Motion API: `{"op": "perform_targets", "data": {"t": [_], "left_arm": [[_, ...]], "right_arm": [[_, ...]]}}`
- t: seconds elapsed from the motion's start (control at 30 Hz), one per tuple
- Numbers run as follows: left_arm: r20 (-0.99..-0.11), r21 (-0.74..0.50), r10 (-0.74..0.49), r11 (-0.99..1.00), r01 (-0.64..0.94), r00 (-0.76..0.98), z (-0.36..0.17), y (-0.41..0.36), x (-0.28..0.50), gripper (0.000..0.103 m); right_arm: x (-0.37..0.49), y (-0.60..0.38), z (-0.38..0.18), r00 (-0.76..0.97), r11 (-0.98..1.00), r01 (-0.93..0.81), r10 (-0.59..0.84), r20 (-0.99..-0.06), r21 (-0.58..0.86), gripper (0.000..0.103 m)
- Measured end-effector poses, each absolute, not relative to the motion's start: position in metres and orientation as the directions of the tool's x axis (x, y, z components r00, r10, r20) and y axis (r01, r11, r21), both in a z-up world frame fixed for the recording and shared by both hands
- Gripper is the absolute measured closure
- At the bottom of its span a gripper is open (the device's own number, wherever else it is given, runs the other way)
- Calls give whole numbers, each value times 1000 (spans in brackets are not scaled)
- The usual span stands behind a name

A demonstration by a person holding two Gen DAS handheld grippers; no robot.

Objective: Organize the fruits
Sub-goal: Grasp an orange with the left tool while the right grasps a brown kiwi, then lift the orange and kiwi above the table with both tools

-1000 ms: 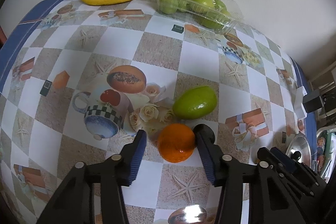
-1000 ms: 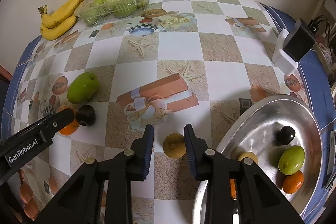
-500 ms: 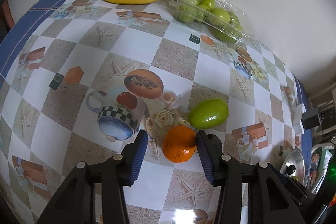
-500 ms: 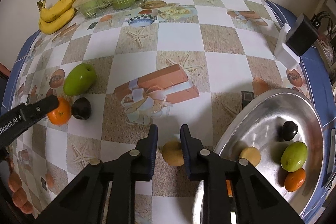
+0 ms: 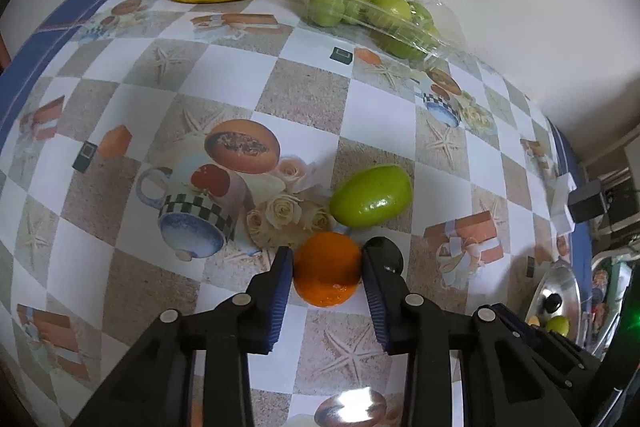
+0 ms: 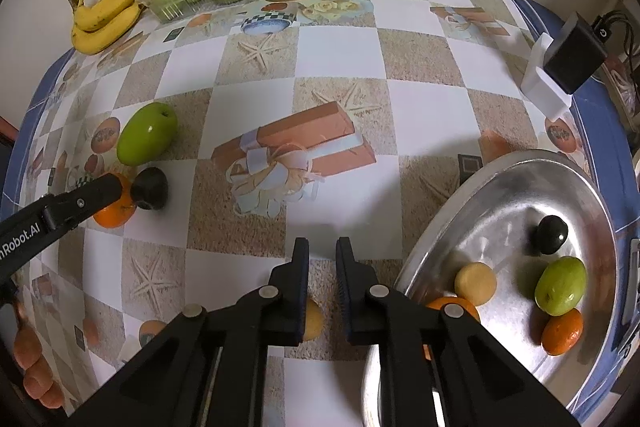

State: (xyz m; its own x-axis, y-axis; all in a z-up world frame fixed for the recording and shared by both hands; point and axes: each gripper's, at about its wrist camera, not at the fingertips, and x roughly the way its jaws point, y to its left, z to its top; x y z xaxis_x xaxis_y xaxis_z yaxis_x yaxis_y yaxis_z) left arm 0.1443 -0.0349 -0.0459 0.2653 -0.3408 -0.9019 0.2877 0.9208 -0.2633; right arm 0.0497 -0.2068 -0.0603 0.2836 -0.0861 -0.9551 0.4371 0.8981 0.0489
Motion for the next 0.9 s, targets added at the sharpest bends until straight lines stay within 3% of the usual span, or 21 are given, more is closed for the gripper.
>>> {"op": "perform_targets", "data": {"t": [0.53, 0.9], "left_arm": [[-924, -225, -291, 938, 262, 250, -38, -24, 134, 66], [-927, -233, -295, 936, 263, 231, -35, -25, 125, 66]], "right_arm": [[39, -202, -57, 273, 901, 427, -55, -960, 70, 88], [30, -194, -53, 262, 913, 403, -43, -964, 69, 80]]}}
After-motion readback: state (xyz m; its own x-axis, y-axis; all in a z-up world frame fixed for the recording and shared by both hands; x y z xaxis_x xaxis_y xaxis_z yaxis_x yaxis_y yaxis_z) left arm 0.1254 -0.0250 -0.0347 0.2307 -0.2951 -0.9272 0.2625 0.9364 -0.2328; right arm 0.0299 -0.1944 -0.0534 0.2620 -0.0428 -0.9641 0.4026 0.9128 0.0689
